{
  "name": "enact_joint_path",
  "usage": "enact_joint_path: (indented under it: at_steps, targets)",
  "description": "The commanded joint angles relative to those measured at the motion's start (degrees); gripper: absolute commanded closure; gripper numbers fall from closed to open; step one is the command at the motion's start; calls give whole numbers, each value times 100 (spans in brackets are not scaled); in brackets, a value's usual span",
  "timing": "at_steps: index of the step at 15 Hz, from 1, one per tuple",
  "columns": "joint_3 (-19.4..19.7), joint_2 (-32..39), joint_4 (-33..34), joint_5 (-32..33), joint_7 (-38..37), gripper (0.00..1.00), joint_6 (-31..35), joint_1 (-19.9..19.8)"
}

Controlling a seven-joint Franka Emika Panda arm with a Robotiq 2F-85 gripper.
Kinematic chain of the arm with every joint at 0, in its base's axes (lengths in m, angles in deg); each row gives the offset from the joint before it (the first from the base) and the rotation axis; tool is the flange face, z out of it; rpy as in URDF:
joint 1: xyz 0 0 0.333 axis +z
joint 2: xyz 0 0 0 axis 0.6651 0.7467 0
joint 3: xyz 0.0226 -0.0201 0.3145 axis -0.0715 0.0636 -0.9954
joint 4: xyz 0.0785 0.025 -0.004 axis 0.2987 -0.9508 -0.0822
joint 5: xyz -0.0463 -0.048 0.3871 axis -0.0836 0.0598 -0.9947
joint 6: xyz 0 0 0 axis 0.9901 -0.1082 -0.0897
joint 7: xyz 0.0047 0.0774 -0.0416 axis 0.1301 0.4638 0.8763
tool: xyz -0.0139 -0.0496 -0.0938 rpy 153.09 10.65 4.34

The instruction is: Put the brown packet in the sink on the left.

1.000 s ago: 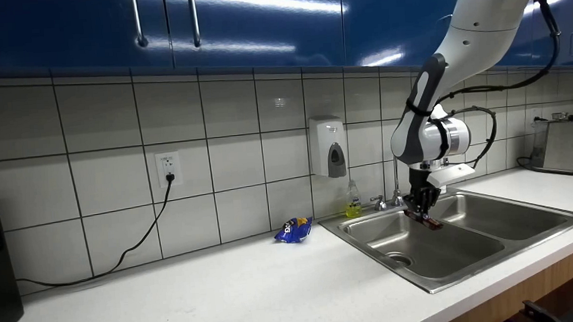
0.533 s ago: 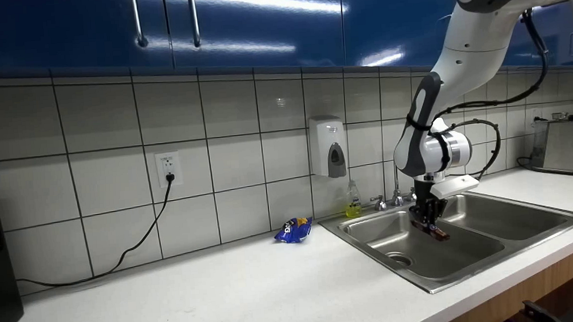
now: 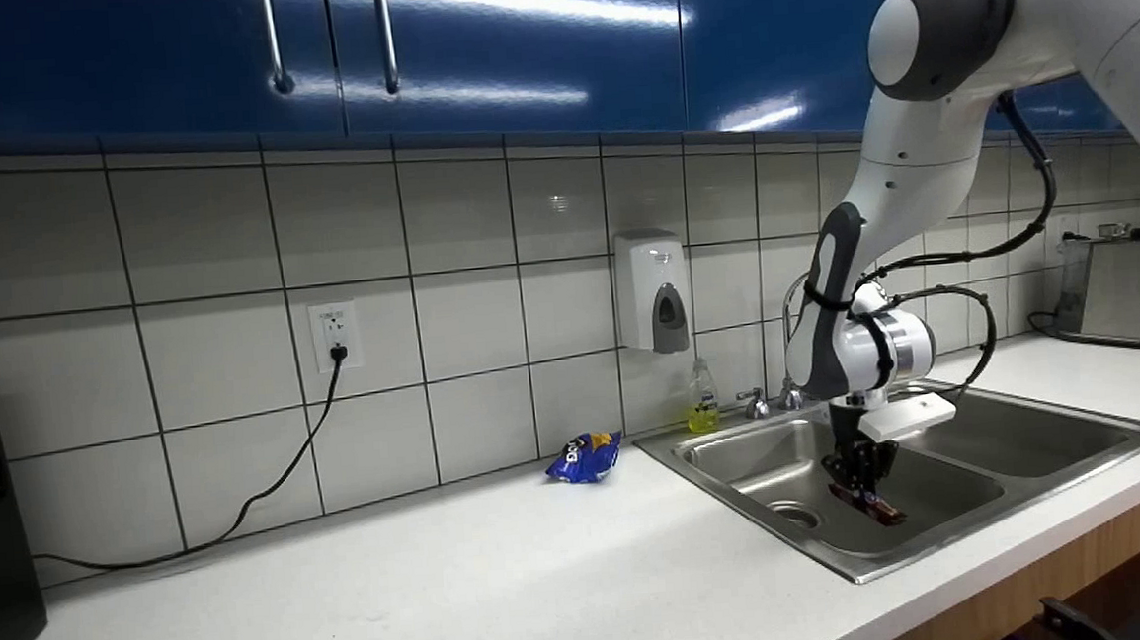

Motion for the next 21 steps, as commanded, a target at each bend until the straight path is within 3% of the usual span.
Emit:
enact_joint_path:
  at_steps: [1, 21]
  targets:
    - [-136, 434, 291, 106, -182, 95, 174, -197]
    - [-34, 1326, 837, 196, -315, 95, 316, -153]
